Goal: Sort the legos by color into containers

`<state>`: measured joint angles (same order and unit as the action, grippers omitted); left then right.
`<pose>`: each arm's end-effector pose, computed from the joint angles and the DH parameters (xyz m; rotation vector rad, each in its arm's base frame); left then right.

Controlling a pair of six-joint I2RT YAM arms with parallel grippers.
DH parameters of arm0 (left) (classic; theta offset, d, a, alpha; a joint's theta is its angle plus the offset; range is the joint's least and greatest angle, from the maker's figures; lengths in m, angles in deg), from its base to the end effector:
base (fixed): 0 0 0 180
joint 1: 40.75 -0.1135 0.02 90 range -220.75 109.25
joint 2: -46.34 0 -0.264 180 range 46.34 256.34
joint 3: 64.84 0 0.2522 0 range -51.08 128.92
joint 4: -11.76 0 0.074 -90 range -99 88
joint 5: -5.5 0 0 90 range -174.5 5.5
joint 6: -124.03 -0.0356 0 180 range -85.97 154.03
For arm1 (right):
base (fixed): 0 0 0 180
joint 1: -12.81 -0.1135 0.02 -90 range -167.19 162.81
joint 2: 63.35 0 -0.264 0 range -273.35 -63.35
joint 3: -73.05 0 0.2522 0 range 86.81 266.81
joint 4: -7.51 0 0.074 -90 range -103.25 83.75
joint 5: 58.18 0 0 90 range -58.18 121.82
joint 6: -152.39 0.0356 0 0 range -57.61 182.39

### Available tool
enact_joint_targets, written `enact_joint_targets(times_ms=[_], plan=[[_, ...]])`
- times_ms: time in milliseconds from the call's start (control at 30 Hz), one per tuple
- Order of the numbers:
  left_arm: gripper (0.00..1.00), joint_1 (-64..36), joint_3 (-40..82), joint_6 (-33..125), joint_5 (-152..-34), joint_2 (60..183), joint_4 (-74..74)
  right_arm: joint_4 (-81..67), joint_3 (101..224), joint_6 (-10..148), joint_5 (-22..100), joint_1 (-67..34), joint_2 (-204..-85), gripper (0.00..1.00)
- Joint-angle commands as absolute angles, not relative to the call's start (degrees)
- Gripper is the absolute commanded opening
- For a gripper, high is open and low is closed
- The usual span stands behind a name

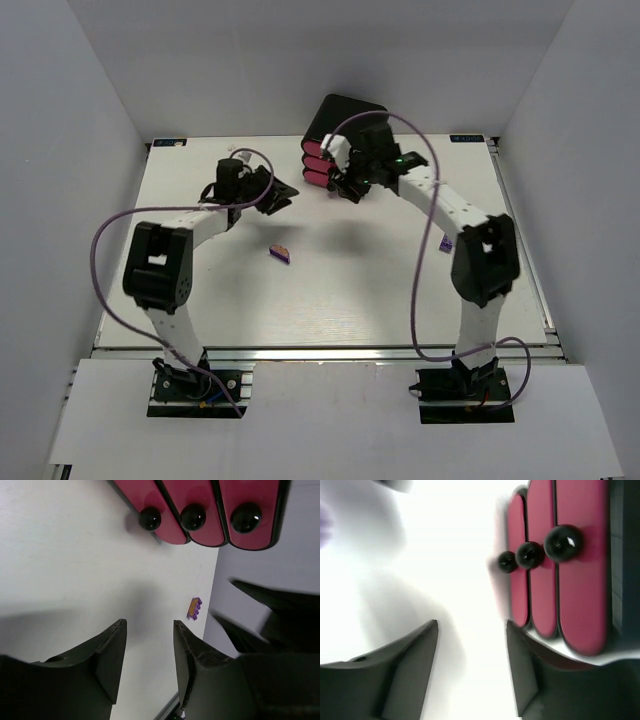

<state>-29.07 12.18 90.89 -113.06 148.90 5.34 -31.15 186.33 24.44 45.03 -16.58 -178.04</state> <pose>0.3827 -0.0965 0.2067 -0.5804 2.2358 -1.1956 0.4016 0.2356 0.2772 -1.3491 1.8062 0.1817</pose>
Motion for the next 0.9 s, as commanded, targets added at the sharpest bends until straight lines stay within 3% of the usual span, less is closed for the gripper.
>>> enact_joint_targets(times_ms=[0,67,100,133,233,867], plan=[[0.51,-26.2,20.4,92.2,-116.5,155.1,9.6,-37.5,182.1,30.5,62.3,-14.4,-166.6,0.65],[0.51,-24.5,24.8,92.7,-116.8,158.6,9.5,-37.1,179.3,35.7,64.4,-11.9,-164.2,0.67],[0.52,-24.5,26.2,92.9,-116.6,161.9,9.5,-36.6,176.0,37.2,65.7,-10.2,-161.5,0.63],[0.53,-23.7,27.2,93.2,-116.4,163.3,9.6,-34.7,174.3,38.0,68.7,-9.5,-160.3,0.4],[0.59,-22.5,29.9,94.9,-115.4,168.1,10.9,-32.0,168.5,39.1,74.8,-5.8,-155.4,0.0],[0.61,-20.3,38.7,101.8,-112.4,182.2,19.6,-26.9,164.2,43.0,81.0,4.4,-152.6,0.07]])
